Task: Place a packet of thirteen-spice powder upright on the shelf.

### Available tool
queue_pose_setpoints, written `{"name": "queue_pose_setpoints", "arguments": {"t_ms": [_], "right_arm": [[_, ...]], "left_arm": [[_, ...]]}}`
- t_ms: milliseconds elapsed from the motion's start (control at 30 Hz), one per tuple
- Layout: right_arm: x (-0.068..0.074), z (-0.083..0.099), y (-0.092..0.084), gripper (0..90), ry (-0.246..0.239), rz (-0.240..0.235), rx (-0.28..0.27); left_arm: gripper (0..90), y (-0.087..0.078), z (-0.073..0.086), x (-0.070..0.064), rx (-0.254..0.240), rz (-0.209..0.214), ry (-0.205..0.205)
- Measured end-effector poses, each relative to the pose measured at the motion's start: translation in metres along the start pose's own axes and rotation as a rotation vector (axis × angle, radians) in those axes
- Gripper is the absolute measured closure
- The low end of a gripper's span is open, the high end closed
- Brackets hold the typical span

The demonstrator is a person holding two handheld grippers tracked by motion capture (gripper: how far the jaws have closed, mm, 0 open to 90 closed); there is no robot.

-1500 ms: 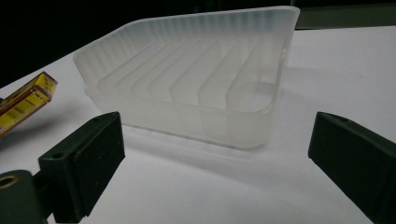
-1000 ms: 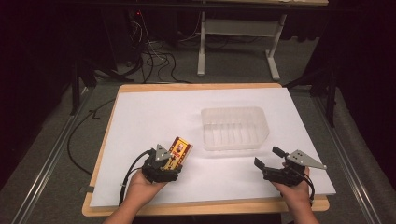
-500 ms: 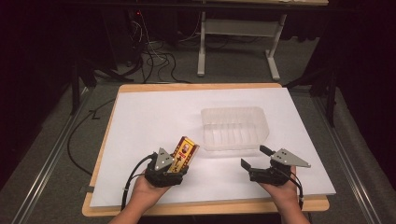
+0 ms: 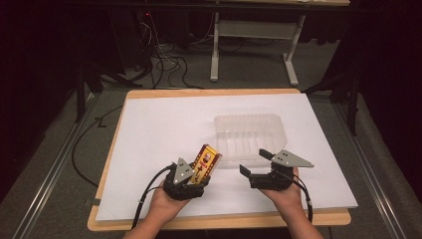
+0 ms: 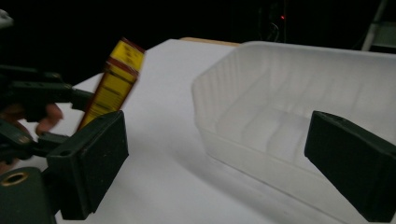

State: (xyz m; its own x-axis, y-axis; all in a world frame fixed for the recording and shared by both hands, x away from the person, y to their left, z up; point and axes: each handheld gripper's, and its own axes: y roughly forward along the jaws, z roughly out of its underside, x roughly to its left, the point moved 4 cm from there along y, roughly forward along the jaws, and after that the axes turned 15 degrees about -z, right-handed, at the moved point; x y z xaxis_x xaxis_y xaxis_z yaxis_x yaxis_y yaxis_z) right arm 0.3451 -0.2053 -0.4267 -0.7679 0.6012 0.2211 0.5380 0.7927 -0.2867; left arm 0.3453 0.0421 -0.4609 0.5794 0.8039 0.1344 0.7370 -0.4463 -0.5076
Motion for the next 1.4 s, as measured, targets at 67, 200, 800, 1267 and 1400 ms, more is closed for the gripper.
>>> {"name": "queue_pose_setpoints", "arguments": {"t_ms": [67, 200, 800, 1267, 1400], "right_arm": [[0.004, -0.006, 0.002, 5.3, -0.009, -0.012, -0.01], [0.008, -0.017, 0.007, 5.3, 0.018, -0.033, -0.044], [0.019, 0.005, 0.027, 17.0, 0.103, -0.102, -0.018], [0.022, 0.01, 0.037, 35.3, 0.139, -0.122, -0.003], [0.024, 0.01, 0.037, 41.2, 0.139, -0.128, -0.006]], "left_arm": [[32.5, 0.001, 0.0, -0.002, 0.001, 0.001, 0.001], [32.5, 0.009, -0.002, -0.012, 0.002, -0.009, 0.01], [32.4, 0.01, -0.003, -0.044, -0.042, 0.015, 0.031], [32.4, 0.01, -0.004, -0.049, -0.053, 0.003, 0.043], [32.3, 0.008, -0.004, -0.048, -0.055, 0.002, 0.04]]}}
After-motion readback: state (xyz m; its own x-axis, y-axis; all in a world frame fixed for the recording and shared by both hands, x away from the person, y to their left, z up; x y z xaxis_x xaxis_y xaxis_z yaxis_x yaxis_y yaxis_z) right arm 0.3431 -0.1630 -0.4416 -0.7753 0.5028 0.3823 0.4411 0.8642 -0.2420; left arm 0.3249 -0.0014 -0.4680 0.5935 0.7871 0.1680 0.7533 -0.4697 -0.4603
